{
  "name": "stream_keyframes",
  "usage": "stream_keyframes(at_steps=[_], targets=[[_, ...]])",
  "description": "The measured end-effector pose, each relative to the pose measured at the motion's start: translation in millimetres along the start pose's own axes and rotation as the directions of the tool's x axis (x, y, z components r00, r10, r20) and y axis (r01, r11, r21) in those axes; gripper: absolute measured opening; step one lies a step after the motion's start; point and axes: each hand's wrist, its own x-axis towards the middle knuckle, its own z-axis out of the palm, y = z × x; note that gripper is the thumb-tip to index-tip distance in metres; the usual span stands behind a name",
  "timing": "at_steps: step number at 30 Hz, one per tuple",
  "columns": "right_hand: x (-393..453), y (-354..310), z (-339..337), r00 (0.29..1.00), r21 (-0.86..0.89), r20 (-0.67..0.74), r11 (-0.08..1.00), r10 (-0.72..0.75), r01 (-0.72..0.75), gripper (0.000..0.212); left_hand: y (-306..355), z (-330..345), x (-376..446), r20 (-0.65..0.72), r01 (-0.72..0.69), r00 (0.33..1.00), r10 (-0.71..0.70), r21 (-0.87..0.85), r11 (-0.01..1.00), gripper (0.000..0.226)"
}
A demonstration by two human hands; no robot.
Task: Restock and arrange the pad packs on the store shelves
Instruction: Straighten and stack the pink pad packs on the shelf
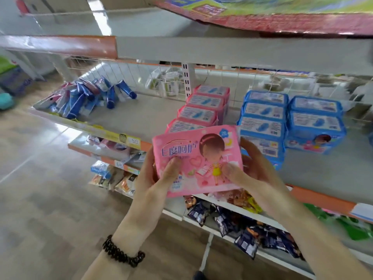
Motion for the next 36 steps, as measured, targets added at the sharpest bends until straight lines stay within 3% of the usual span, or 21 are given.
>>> stream_keyframes(at_steps=[3, 10, 15, 21, 23, 27, 33, 36], targets=[[4.6, 6.2, 3.8, 1.000, 0.008, 0.026, 1.000, -0.015, 0.015, 0.078, -3.4, -3.8, -0.1, -0.024, 0.016, 1.000, -0.016, -0.011, 1.000, 0.048], [25.7, 4.9, 16.7, 0.999, -0.108, 0.004, 0.993, -0.049, 0.049, 0.054, -9.3, -30.3, 23.6, 0.064, -0.009, 0.998, -0.006, 0.225, 0.974, 0.037], [59.0, 10.8, 43.5, 0.997, -0.220, -0.055, 0.975, -0.057, 0.044, 0.058, -4.2, -72.5, 65.8, 0.181, 0.023, 0.979, -0.098, 0.376, 0.927, 0.045], [117.0, 20.2, 102.0, 0.987, -0.285, -0.157, 0.956, 0.030, -0.074, 0.055, 1.1, -146.0, 130.5, 0.140, 0.092, 0.977, -0.162, 0.410, 0.907, 0.049], [140.2, 21.4, 118.6, 0.980, -0.374, -0.191, 0.919, 0.058, -0.127, 0.064, 1.2, -169.1, 156.6, 0.110, 0.107, 0.979, -0.169, 0.427, 0.898, 0.053], [186.6, 19.6, 142.0, 0.960, -0.530, -0.279, 0.834, 0.001, -0.155, 0.050, -4.7, -202.9, 214.3, 0.160, 0.049, 0.978, -0.133, 0.440, 0.896, 0.054], [263.0, 25.9, 153.9, 0.931, -0.737, -0.340, 0.653, -0.135, -0.175, 0.097, -30.5, -223.7, 300.8, 0.212, -0.016, 0.973, -0.090, 0.452, 0.892, 0.059], [298.3, 35.7, 149.1, 0.927, -0.860, -0.317, 0.474, -0.200, -0.191, 0.100, -51.2, -228.8, 341.3, 0.246, -0.007, 0.963, -0.111, 0.435, 0.900, 0.064]])
